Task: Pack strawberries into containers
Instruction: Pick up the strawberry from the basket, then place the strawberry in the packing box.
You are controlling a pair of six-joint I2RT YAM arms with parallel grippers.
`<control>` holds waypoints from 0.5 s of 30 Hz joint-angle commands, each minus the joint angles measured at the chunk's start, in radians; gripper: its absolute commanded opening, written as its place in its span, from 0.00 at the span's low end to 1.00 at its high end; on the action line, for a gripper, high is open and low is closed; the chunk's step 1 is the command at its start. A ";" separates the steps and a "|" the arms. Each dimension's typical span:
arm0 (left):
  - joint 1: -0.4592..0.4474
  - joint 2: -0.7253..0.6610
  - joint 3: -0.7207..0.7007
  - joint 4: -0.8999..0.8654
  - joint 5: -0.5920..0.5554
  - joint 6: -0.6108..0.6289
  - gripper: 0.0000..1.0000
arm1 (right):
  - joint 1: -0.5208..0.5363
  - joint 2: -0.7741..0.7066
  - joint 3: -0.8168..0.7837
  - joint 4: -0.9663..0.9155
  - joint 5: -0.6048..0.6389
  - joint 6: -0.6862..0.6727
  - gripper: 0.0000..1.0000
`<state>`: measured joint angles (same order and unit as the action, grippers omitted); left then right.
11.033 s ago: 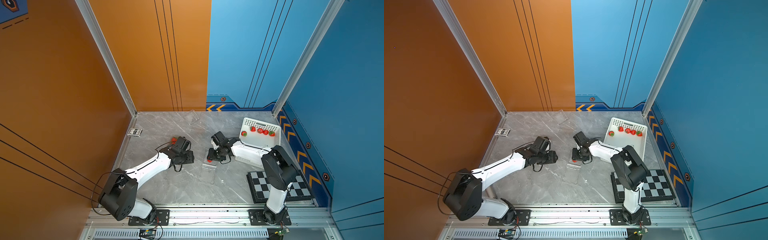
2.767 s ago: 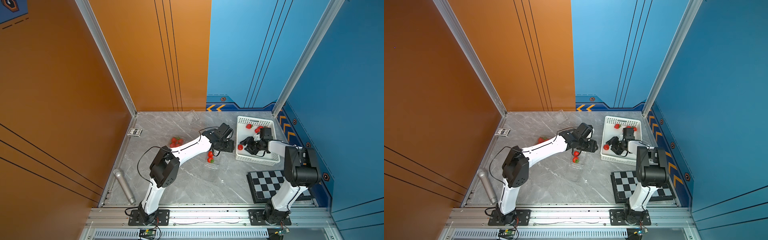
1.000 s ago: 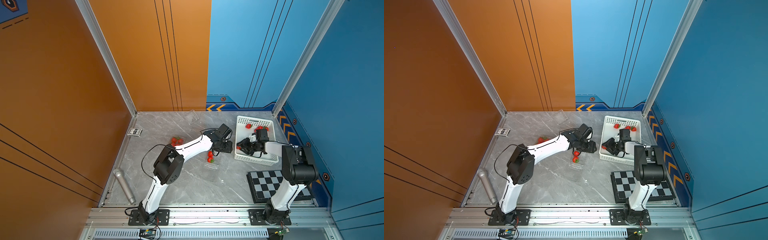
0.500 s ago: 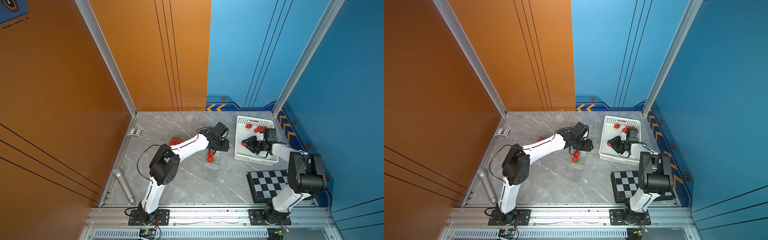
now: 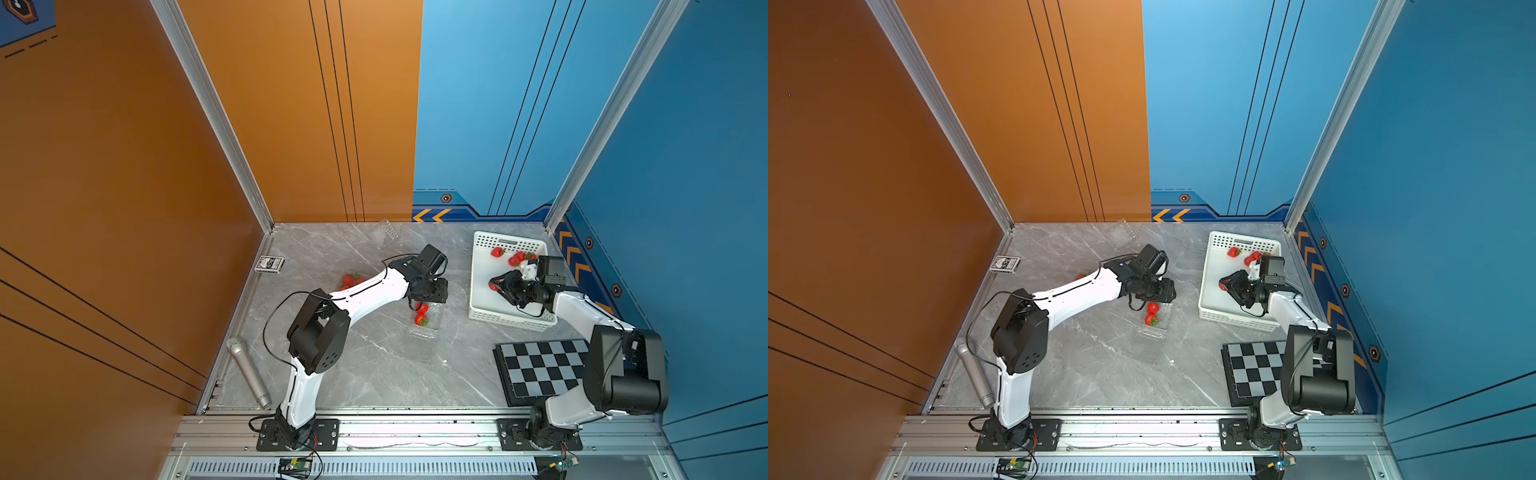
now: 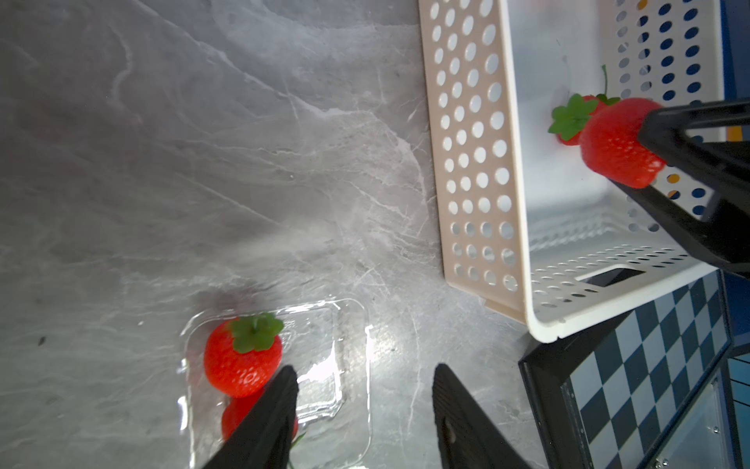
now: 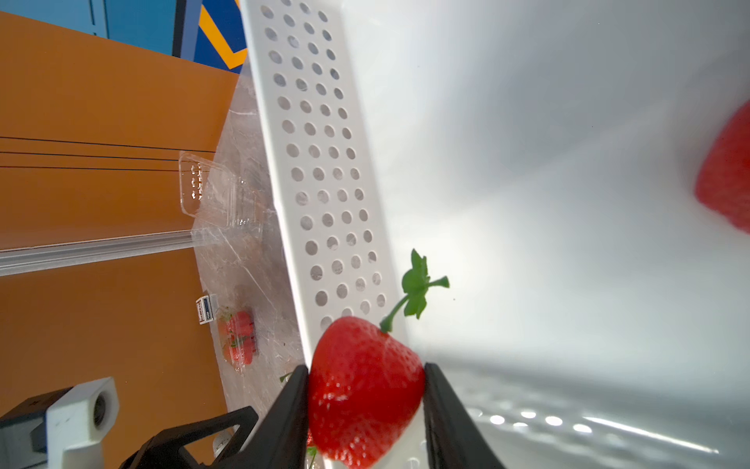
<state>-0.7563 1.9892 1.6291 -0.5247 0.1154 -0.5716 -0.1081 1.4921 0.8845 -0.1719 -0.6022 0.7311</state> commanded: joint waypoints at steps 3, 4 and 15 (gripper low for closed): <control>0.056 -0.128 -0.095 -0.012 -0.064 0.016 0.56 | 0.094 -0.103 0.034 -0.118 0.018 -0.026 0.23; 0.066 -0.153 -0.119 -0.012 -0.071 0.016 0.56 | 0.121 -0.118 0.038 -0.129 0.028 -0.024 0.23; 0.165 -0.372 -0.401 0.054 -0.092 -0.024 0.57 | 0.492 -0.098 0.102 -0.245 0.253 -0.054 0.24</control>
<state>-0.6006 1.6550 1.2694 -0.4896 0.0502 -0.5819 0.3298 1.3663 0.9596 -0.3428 -0.4564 0.7097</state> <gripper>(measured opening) 0.570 0.425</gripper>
